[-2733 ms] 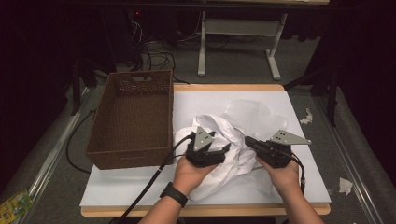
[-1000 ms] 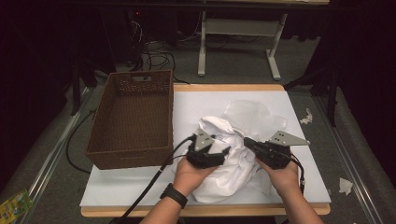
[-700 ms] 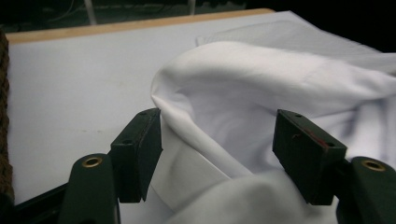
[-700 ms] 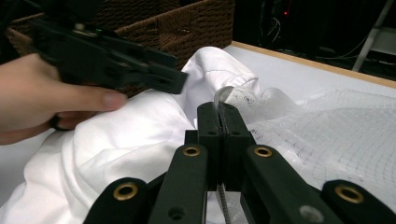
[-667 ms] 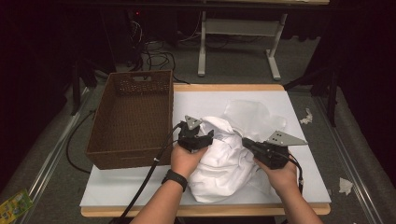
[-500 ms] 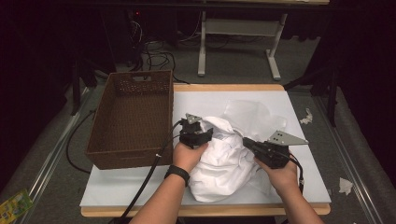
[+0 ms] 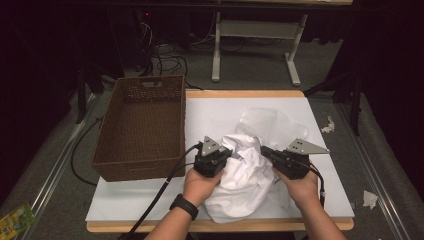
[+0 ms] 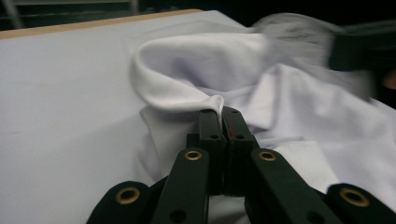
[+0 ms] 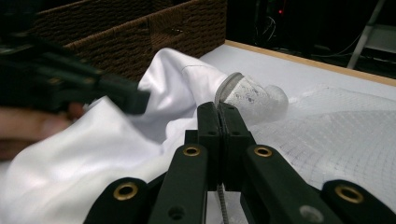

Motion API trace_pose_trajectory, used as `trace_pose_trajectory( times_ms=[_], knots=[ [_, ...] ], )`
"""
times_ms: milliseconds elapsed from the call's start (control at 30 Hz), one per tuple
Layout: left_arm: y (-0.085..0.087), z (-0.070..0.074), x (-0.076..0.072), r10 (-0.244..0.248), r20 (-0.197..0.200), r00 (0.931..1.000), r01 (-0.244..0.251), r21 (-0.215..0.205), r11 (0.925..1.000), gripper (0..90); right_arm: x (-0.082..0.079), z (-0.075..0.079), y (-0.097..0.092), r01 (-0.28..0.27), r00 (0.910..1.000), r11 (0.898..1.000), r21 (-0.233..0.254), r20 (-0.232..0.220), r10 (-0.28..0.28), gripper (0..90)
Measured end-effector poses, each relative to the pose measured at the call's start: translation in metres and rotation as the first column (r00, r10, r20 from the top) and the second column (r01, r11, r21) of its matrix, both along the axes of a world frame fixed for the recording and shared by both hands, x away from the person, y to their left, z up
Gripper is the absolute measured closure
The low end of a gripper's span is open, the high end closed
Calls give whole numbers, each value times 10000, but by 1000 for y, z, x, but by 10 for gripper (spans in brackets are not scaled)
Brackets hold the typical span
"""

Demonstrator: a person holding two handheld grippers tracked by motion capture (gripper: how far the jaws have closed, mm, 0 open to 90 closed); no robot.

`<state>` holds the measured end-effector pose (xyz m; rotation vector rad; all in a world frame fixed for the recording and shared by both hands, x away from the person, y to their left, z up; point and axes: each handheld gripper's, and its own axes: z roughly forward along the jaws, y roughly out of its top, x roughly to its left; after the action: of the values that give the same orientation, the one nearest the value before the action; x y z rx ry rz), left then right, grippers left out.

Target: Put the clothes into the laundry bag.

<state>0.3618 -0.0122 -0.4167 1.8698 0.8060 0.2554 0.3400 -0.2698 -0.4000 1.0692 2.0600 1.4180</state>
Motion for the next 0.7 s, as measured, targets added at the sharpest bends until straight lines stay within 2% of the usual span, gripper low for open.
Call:
trace_pose_trajectory(
  times_ms=[33, 100, 200, 300, 333, 400, 500, 600, 700],
  knots=[
    [-6, 1, -4, -289, -6, 9996, 289, -100, 9995, 888, 1, 0, 0, 34, 10000, 10000, 5, -35, -34, 900],
    [-18, 2, -10, -816, 20, 9967, 816, -7, 9967, 888, 3, -1, 1, 11, 10000, 10000, 25, -27, -11, 900],
    [-37, -2, -14, -1523, 38, 9883, 1520, 342, 9878, 887, 4, -1, 3, 32, 10000, 10000, 30, -76, -32, 900],
    [-53, -10, -11, -2012, -258, 9792, 2023, 525, 9779, 886, 3, -1, 4, -13, 10000, 10000, 23, -90, 13, 900],
    [-58, -14, -7, -2099, -468, 9766, 2123, 562, 9756, 886, 3, -1, 4, -34, 9999, 10000, 62, -101, 34, 900],
    [-63, -19, 0, -2077, -662, 9760, 2118, 625, 9753, 885, 1, 0, 4, -126, 9999, 9999, 39, -69, 126, 900],
    [-64, -27, 14, -1772, -1020, 9789, 1831, 517, 9817, 882, -2, 1, 4, -254, 9996, 9996, 86, -100, 255, 900],
    [-63, -31, 30, -1435, -1038, 9842, 1510, 690, 9861, 875, -6, 2, 4, -343, 9993, 9994, 111, -123, 344, 900],
    [-63, -35, 41, -1045, -1150, 9879, 1116, 571, 9921, 870, -7, 3, 3, -451, 9989, 9988, 213, -108, 454, 900]
  ],
)
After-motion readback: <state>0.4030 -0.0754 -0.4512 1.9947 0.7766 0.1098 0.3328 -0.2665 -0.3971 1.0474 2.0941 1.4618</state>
